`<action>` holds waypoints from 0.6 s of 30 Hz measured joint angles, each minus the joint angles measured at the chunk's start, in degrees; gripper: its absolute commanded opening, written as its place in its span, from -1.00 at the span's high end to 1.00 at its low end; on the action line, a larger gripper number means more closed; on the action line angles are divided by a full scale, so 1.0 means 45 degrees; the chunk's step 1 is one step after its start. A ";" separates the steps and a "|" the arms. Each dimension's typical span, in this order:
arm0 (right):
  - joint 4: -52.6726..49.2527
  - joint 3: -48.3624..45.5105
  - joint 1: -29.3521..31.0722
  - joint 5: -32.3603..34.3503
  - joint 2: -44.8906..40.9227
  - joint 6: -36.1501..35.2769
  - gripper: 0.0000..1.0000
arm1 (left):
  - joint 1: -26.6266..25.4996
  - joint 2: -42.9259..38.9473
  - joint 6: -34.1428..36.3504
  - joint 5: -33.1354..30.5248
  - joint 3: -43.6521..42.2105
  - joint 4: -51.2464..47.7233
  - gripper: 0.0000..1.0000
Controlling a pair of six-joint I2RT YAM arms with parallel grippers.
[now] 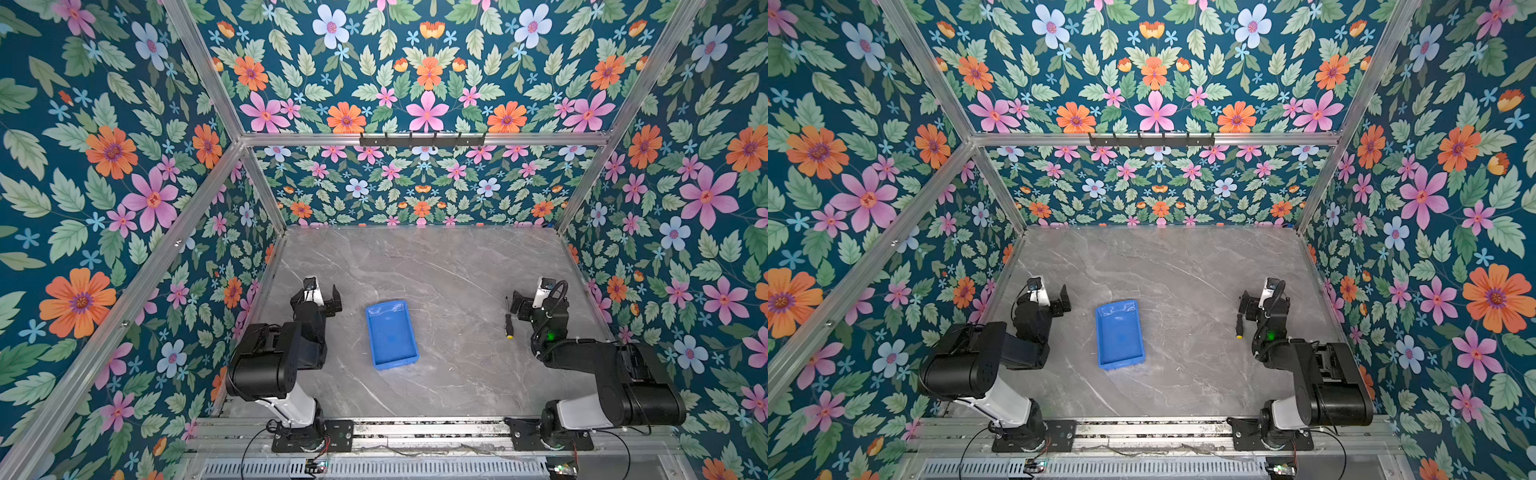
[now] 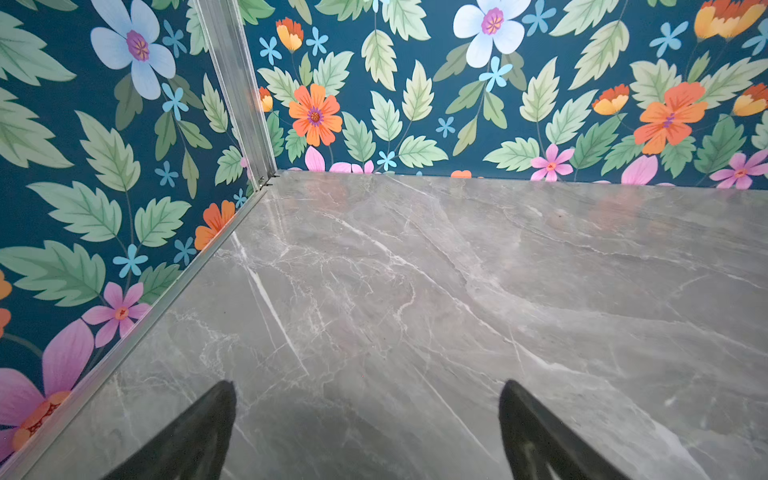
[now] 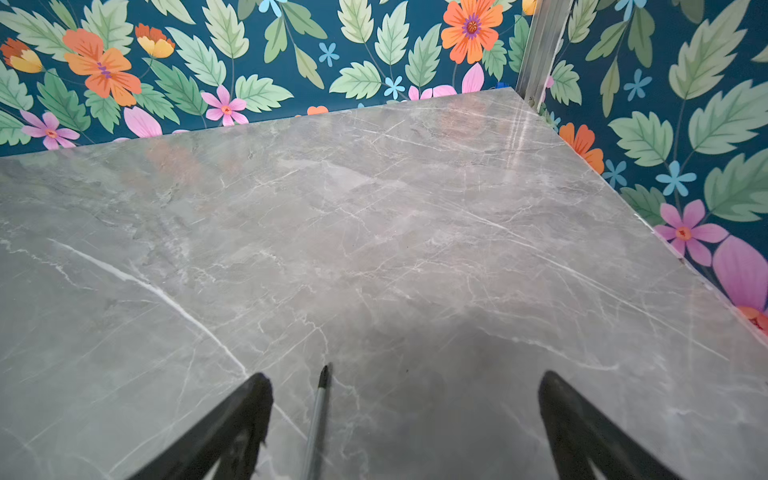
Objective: Put the screwdriver in the bin
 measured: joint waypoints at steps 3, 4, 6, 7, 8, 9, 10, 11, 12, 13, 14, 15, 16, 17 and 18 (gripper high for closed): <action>0.0000 0.0000 0.0000 0.0000 0.0000 0.0000 -0.99 | 0.0000 0.0000 0.0000 0.0000 0.0000 -0.0005 -1.00; 0.0000 0.0000 0.0000 0.0000 0.0000 0.0000 -0.99 | 0.0000 0.0000 0.0000 0.0000 0.0000 -0.0005 -1.00; 0.0000 0.0000 0.0000 0.0000 0.0000 0.0000 -0.99 | 0.0000 0.0000 0.0000 0.0000 0.0000 -0.0005 -1.00; 0.0000 0.0000 0.0000 0.0000 0.0000 0.0000 -0.99 | 0.0000 0.0000 0.0000 0.0000 0.0000 -0.0010 -1.00; 0.0000 0.0000 0.0000 0.0000 0.0000 0.0000 -0.99 | 0.0000 0.0000 0.0000 0.0000 0.0000 -0.0019 -1.00; 0.0000 0.0000 0.0000 0.0000 0.0000 0.0000 -0.99 | 0.0000 0.0000 0.0000 0.0000 0.0000 -0.0034 -1.00; 0.0000 0.0000 0.0000 0.0000 0.0000 0.0000 -0.99 | 0.0000 0.0000 0.0000 0.0000 -0.0005 -0.0049 -1.00; 0.0000 0.0000 0.0000 0.0000 0.0000 0.0000 -0.99 | 0.0000 0.0000 0.0000 0.0000 -0.0005 -0.0068 -1.00; 0.0000 0.0000 0.0000 0.0000 0.0000 0.0005 -0.99 | 0.0000 0.0000 0.0000 0.0000 -0.0005 -0.0078 -1.00; 0.0000 0.0000 0.0000 0.0000 0.0000 0.0005 -0.99 | 0.0000 0.0000 0.0000 0.0000 -0.0005 -0.0078 -1.00; 0.0000 0.0000 0.0000 0.0000 0.0000 0.0005 -0.99 | 0.0000 0.0000 0.0000 0.0000 -0.0005 -0.0078 -1.00; 0.0000 0.0000 0.0000 0.0000 0.0000 0.0005 -0.99 | 0.0000 0.0000 0.0000 0.0005 -0.0005 -0.0078 -1.00; 0.0000 0.0000 0.0000 0.0000 0.0000 0.0005 -0.99 | 0.0000 0.0000 0.0000 0.0005 -0.0005 -0.0083 -1.00; 0.0000 0.0000 0.0000 0.0000 0.0000 0.0005 -0.99 | 0.0000 0.0000 0.0000 0.0005 -0.0005 -0.0078 -0.99; 0.0000 0.0000 0.0000 0.0000 0.0000 0.0005 -0.99 | 0.0005 0.0000 0.0000 0.0005 -0.0005 -0.0078 -1.00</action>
